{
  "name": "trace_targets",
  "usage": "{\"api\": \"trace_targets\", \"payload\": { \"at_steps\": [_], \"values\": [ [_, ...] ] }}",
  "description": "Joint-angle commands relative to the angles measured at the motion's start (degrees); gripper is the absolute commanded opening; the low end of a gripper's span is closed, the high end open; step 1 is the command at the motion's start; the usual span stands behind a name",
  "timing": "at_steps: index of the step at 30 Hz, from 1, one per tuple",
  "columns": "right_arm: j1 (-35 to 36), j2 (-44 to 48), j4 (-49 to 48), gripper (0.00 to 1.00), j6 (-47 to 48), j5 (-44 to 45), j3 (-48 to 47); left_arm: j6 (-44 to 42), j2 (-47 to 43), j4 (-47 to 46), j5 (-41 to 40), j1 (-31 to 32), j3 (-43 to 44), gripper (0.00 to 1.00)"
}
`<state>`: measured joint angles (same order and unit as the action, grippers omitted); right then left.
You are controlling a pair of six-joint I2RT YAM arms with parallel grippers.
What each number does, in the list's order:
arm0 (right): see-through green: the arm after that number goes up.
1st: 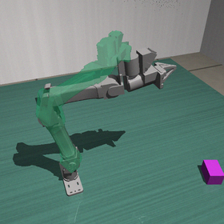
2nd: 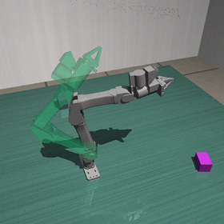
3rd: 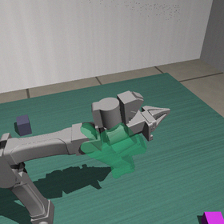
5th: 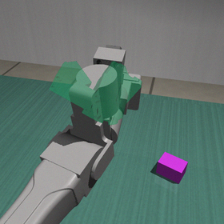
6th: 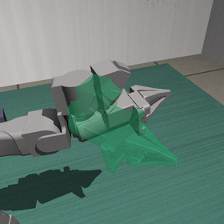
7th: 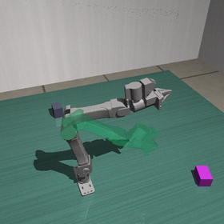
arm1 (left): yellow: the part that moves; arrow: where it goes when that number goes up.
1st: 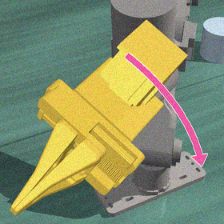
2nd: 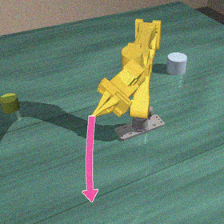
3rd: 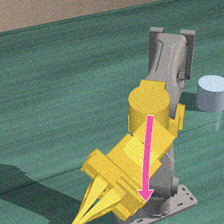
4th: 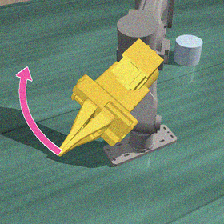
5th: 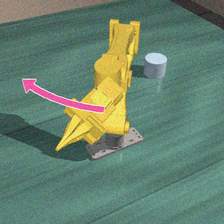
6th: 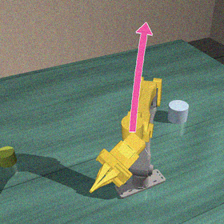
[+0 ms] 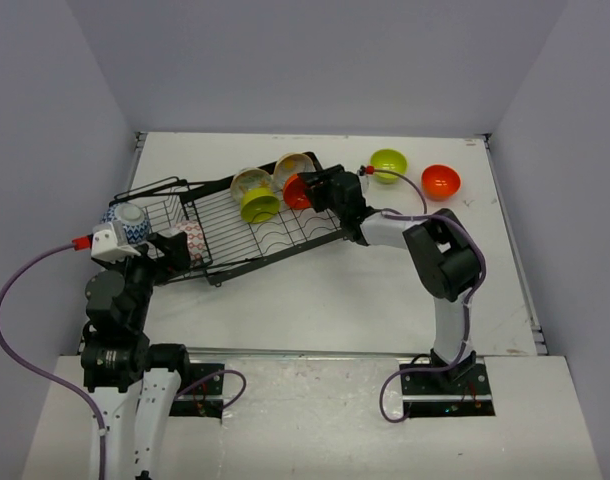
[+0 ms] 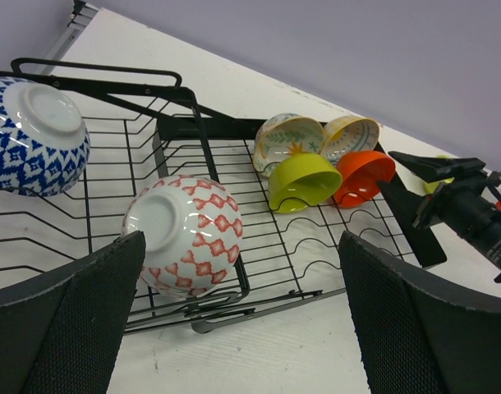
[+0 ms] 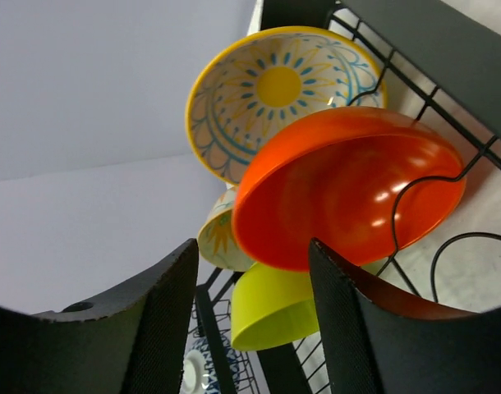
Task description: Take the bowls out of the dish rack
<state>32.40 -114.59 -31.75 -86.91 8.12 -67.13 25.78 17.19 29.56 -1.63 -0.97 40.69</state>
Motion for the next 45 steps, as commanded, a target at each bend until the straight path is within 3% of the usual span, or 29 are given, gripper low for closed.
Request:
{"api": "trace_targets", "payload": {
  "at_steps": [1,15,18,21,24,27,34,45],
  "values": [
    [0.38,-0.99,3.09,0.56,-1.07,3.92,-4.14,-1.70,0.12,-2.58,1.36,1.23,-0.34,1.00],
    [0.47,-7.58,6.35,0.43,-1.23,4.54,-10.74,-1.70,-1.72,-2.76,1.36,2.91,-0.43,1.00],
    [0.73,-8.37,5.29,0.37,-2.47,4.19,-10.39,-1.79,-1.63,-2.76,1.36,2.99,-0.43,1.00],
    [0.91,-8.72,4.07,0.25,-3.08,4.10,-9.77,-1.79,-1.63,-2.67,1.36,2.99,-0.43,1.00],
    [1.08,-8.64,2.92,0.21,-3.61,4.18,-9.07,-1.79,-1.63,-2.84,1.36,3.08,-0.43,1.00],
    [1.26,-8.37,0.55,0.19,-4.49,3.40,-7.93,-1.79,-1.72,-2.75,1.36,3.08,-0.43,1.00],
    [1.26,-7.32,-6.74,0.00,-3.97,2.95,-5.21,-1.79,-2.42,-2.75,1.36,3.08,-0.43,1.00],
    [1.17,-9.25,-25.02,0.00,-2.73,1.29,-1.42,-1.79,-2.16,-2.75,1.36,3.08,-0.43,1.00]
  ]
}}
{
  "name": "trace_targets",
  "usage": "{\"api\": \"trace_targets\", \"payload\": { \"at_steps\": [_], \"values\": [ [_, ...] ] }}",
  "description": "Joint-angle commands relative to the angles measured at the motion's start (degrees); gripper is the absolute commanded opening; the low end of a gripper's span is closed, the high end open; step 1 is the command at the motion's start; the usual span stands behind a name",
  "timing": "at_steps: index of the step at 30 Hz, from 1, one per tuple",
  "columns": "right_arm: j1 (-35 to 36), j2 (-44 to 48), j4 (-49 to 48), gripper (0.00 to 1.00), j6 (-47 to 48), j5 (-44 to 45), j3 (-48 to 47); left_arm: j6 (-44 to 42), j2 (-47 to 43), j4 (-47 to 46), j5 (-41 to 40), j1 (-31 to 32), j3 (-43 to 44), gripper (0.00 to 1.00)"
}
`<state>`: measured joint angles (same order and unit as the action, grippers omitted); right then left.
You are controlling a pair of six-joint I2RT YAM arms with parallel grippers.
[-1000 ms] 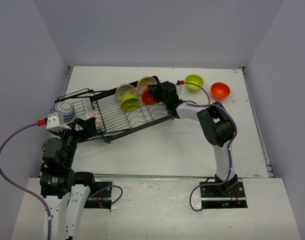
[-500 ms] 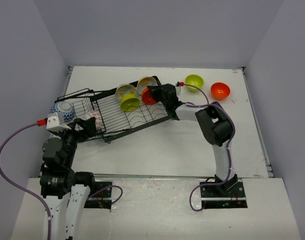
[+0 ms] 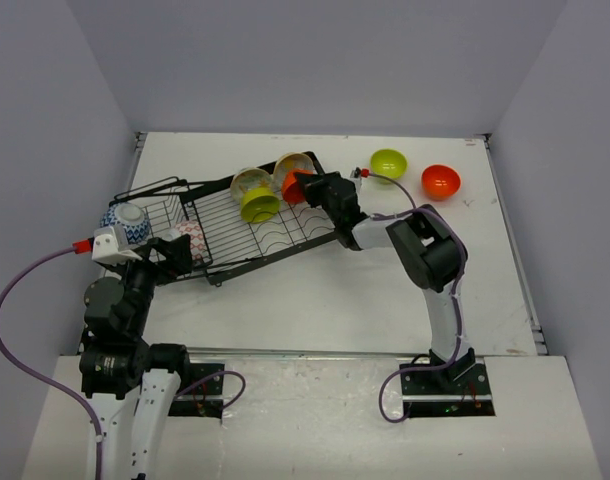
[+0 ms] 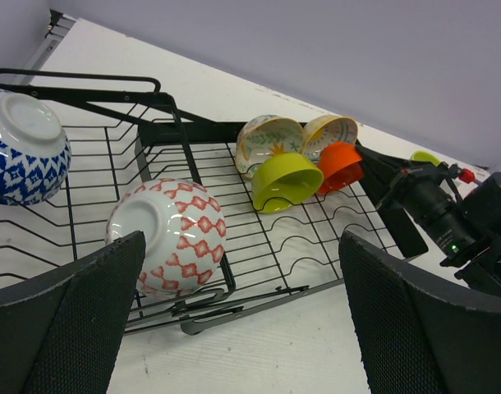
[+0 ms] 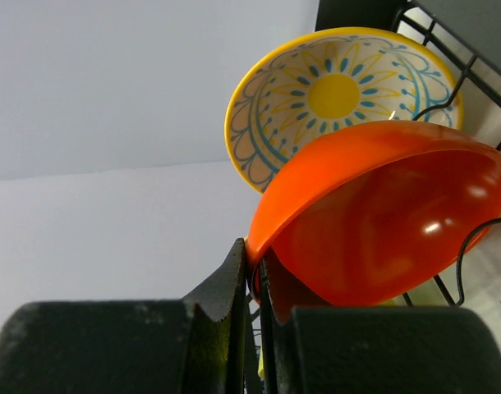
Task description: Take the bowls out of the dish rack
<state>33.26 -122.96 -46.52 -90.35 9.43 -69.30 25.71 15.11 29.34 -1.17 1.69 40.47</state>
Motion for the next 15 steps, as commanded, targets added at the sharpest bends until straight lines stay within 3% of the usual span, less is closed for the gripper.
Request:
{"api": "trace_targets", "payload": {
  "at_steps": [1,5,15],
  "values": [
    [0.41,-1.06,-11.21,0.00,0.78,-0.29,0.92,-1.72,0.00,-2.54,0.91,0.42,-0.21,1.00],
    [0.32,-1.15,-17.53,0.00,1.14,-0.55,2.23,-1.72,0.09,-2.45,0.91,0.42,-0.21,1.00],
    [0.23,2.89,-23.09,0.00,3.42,-0.91,4.87,-1.72,0.18,-2.45,0.91,0.42,-0.21,1.00]
  ]
}}
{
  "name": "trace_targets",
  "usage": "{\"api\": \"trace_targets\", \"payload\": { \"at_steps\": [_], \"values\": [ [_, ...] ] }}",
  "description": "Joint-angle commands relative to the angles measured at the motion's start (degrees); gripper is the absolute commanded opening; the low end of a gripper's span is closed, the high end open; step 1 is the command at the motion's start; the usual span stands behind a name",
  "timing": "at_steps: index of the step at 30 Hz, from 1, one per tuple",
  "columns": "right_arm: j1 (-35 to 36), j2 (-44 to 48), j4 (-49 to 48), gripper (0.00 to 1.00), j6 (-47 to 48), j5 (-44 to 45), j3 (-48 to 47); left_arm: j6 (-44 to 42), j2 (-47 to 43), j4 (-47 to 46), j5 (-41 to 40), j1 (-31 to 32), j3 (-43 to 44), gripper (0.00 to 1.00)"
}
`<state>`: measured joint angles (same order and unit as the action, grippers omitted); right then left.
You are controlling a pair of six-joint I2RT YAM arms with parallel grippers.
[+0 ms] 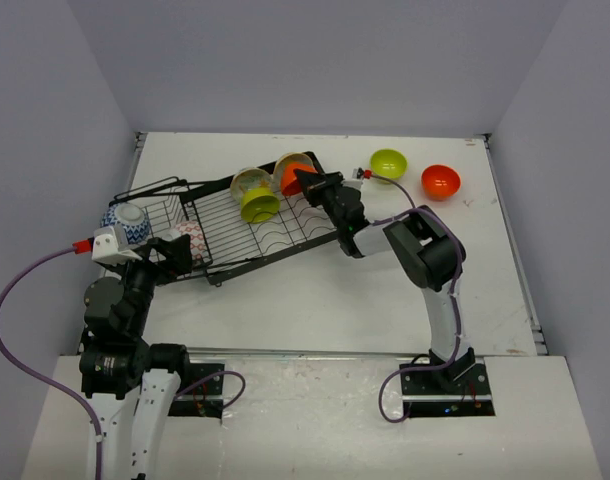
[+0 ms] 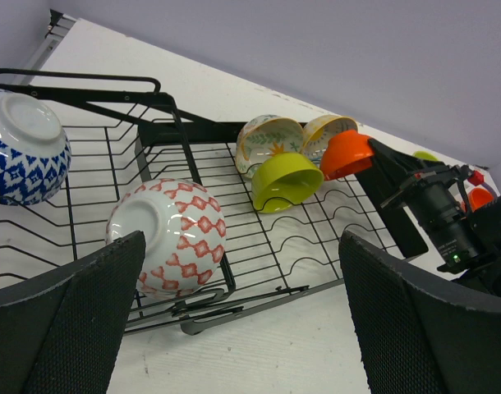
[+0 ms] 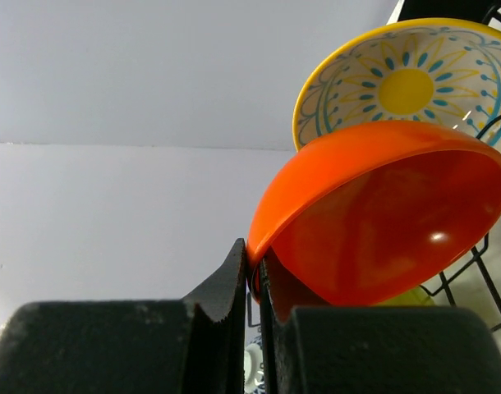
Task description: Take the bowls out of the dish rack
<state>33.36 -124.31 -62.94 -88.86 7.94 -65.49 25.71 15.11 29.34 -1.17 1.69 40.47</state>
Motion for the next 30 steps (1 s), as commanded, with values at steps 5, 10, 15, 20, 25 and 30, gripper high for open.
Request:
{"api": "trace_targets", "payload": {
  "at_steps": [5,10,15,20,25,30],
  "values": [
    [-0.49,10.22,-9.13,0.00,5.17,-0.73,4.92,-1.72,0.18,-2.45,0.91,0.42,-0.21,1.00],
    [-4.70,22.33,-2.76,0.00,16.40,-4.86,10.20,-1.72,0.00,-2.45,0.91,0.50,-0.21,1.00],
    [-14.00,38.60,23.33,0.00,36.58,-8.65,7.06,-1.63,0.09,-2.45,0.91,0.50,-0.21,1.00],
    [-19.38,41.00,61.32,0.00,56.75,3.21,-10.59,-1.63,0.09,-2.71,0.91,0.50,-0.30,1.00],
    [-24.57,31.69,83.45,0.00,71.79,10.86,-26.84,-1.72,0.88,-2.62,2.31,0.50,-0.30,1.00],
    [-29.66,17.73,100.70,0.00,77.69,7.44,-43.64,-1.81,1.14,-2.63,2.57,0.59,-0.30,1.00]
  ]
}}
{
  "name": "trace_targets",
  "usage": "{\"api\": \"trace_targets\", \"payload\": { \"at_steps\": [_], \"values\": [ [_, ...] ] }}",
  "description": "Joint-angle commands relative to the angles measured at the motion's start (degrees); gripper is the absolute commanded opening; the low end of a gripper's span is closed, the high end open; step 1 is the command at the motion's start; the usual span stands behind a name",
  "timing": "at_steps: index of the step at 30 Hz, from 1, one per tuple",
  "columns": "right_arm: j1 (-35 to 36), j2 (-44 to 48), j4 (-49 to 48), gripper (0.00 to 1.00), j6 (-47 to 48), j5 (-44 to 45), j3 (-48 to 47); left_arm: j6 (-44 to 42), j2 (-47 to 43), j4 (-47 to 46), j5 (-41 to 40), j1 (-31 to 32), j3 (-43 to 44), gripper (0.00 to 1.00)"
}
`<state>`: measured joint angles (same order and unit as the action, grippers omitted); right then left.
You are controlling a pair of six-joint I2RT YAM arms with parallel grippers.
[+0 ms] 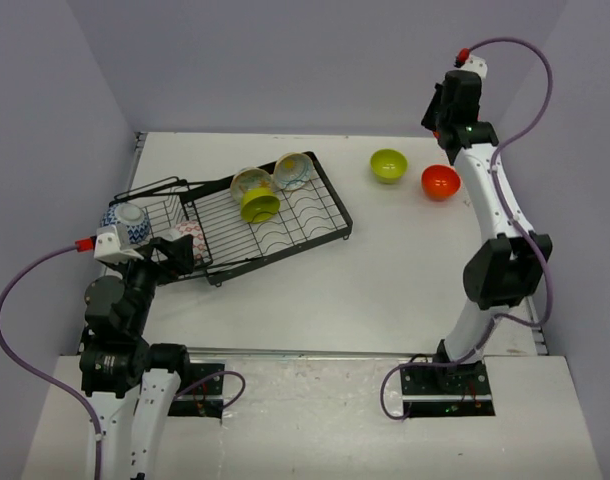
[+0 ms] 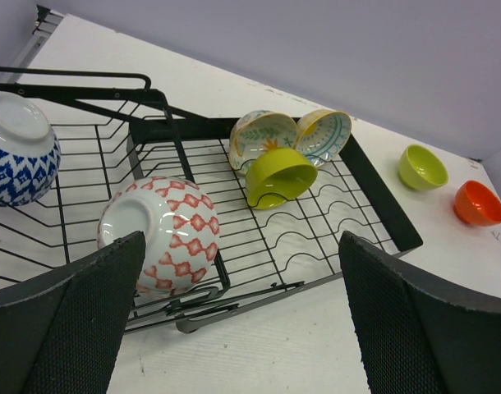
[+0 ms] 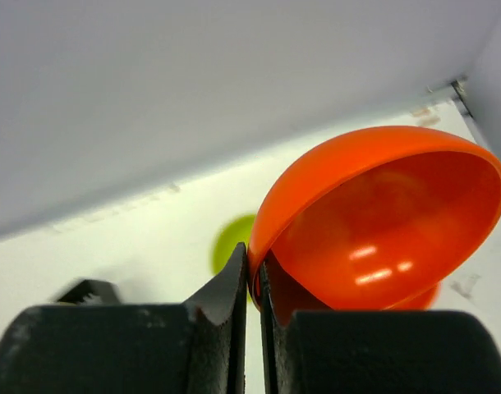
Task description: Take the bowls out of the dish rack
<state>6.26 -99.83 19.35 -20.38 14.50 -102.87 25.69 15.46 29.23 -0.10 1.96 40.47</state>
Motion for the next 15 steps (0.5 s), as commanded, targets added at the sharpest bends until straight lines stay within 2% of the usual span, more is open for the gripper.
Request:
{"api": "trace_targets", "payload": {
  "at_steps": [1,2,4,6,15],
  "values": [
    [-3.01,-11.74,23.14,0.00,10.87,0.10,-9.07,-1.79,1.06,-2.60,1.59,0.42,-0.30,1.00],
    [-3.18,-14.14,25.45,0.00,11.50,2.09,-14.50,-1.87,1.23,-2.52,1.68,0.42,-0.22,1.00],
    [-3.19,-19.06,28.88,0.00,14.05,3.77,-18.57,-1.87,1.41,-2.51,1.77,0.59,-0.21,1.00],
    [-3.45,-20.48,28.64,0.00,16.15,6.59,-18.68,-1.96,1.41,-2.51,1.77,1.12,-0.21,1.00],
    [-4.86,-26.20,29.50,0.00,23.08,3.26,-21.93,-1.96,1.50,-2.51,1.77,2.09,-0.21,1.00]
  ]
}}
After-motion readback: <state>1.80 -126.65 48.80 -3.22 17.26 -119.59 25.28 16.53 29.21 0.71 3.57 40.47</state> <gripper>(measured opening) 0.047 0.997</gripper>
